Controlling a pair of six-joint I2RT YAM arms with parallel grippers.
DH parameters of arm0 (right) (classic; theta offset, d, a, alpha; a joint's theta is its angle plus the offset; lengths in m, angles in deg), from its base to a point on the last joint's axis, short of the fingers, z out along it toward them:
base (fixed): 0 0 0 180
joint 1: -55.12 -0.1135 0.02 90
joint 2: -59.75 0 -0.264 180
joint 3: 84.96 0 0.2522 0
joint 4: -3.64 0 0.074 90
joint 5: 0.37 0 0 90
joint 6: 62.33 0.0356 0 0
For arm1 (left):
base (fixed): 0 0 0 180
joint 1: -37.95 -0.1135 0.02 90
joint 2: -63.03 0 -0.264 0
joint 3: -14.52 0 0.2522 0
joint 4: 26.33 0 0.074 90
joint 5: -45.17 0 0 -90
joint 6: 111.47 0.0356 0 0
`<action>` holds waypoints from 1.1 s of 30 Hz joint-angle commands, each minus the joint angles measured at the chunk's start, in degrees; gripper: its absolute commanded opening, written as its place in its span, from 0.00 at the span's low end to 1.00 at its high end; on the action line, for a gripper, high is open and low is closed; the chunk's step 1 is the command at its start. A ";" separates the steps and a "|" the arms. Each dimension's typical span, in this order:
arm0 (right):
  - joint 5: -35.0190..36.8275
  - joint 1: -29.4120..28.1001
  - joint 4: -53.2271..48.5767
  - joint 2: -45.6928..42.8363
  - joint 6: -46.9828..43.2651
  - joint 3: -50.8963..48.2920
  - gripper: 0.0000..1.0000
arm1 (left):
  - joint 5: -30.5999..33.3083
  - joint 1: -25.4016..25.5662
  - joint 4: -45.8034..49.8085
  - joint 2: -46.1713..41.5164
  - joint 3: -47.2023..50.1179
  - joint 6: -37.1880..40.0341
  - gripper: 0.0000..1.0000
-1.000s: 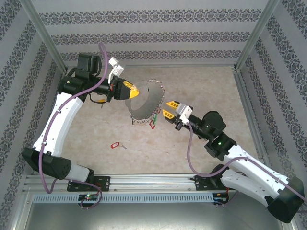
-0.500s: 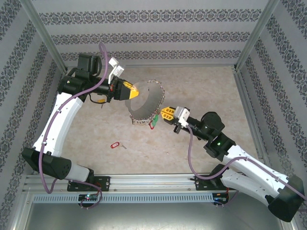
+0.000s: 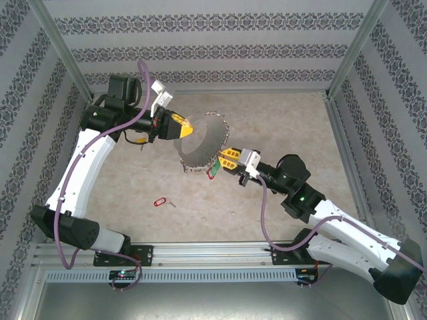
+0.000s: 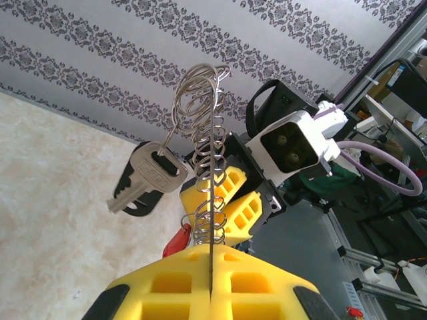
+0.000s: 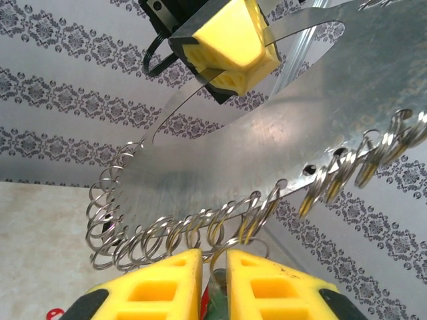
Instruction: Put the keys on the keyring
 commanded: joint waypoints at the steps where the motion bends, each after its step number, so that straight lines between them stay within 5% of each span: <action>1: 0.48 -0.87 3.37 1.01 0.24 2.35 0.13 | -1.51 0.44 0.68 -1.33 -1.19 1.79 0.00; 24: 3.09 -1.78 4.19 -2.16 0.64 -0.87 0.21 | -0.38 0.34 0.80 -1.33 -1.62 2.37 0.00; 33: 4.34 -2.54 3.78 -2.11 1.29 -1.31 0.12 | 0.33 0.21 0.70 -1.33 -1.61 2.37 0.00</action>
